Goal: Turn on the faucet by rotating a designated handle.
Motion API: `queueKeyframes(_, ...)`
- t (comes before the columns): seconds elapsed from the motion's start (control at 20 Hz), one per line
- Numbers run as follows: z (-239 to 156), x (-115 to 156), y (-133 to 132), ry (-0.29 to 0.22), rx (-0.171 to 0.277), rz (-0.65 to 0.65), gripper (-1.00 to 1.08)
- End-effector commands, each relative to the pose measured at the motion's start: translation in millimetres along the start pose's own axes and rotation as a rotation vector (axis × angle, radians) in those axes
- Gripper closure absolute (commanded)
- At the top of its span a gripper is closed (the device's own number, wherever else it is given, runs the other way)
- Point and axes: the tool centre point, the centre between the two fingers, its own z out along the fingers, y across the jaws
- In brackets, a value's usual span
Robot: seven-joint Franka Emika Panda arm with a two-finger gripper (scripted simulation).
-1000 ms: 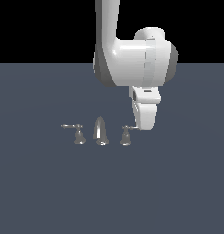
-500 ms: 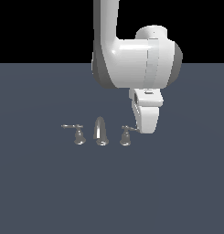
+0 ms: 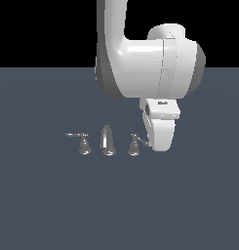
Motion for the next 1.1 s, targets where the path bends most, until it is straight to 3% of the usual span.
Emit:
queueKeyframes(0.0, 0, -4, 2, 0.000, -0.001, -0.001, 1.08)
queueKeyframes(0.5, -1, -44, 28, -0.002, -0.007, -0.008, 1.08)
queueKeyframes(0.55, -1, -44, 28, -0.002, -0.007, -0.008, 1.08)
queueKeyframes(0.6, 0, -20, 27, 0.004, -0.007, 0.032, 1.08)
queueKeyframes(1.05, -1, -77, 16, -0.001, -0.007, -0.002, 1.08)
